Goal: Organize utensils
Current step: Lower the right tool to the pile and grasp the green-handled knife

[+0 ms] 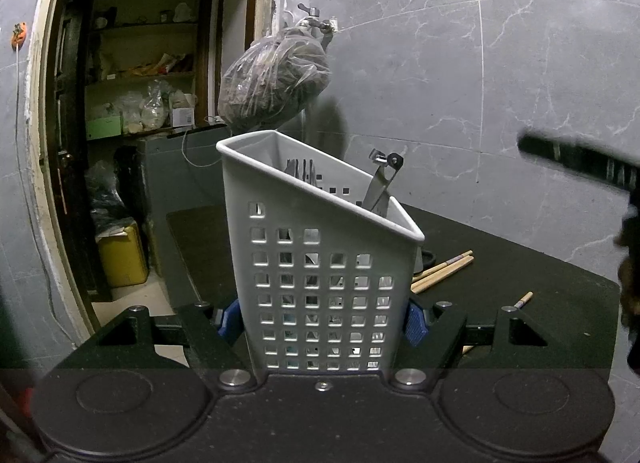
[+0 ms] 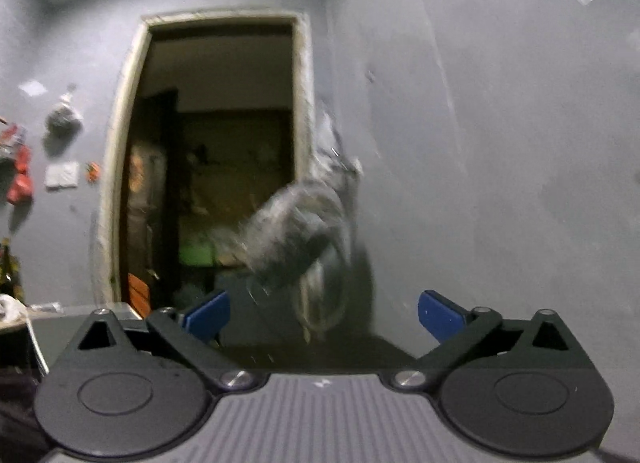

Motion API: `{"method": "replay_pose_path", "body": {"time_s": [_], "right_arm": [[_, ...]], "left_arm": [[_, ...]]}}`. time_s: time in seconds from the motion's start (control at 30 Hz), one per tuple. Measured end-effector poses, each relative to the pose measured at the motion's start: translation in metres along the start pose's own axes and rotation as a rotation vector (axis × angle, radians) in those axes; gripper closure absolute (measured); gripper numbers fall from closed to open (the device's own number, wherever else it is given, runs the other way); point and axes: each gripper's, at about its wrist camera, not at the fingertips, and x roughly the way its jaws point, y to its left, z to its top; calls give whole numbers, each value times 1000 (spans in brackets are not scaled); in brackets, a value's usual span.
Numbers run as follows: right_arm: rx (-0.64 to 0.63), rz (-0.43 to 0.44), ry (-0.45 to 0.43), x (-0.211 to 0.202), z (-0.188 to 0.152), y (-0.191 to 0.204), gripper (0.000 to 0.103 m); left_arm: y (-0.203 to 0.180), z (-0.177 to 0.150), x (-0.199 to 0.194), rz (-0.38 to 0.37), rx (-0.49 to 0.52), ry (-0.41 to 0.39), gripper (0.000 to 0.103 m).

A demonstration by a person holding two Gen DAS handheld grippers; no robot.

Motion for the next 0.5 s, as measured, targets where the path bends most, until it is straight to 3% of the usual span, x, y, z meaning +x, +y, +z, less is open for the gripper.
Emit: {"method": "replay_pose_path", "body": {"time_s": [0.23,0.5], "right_arm": [[124,-65,190,0,-43,-26,0],[306,-48,305,6,-74,-41,0]], "left_arm": [[-1,-2,0,-2,2,1,27],[-1,-2,0,-2,4,0,26]]}}
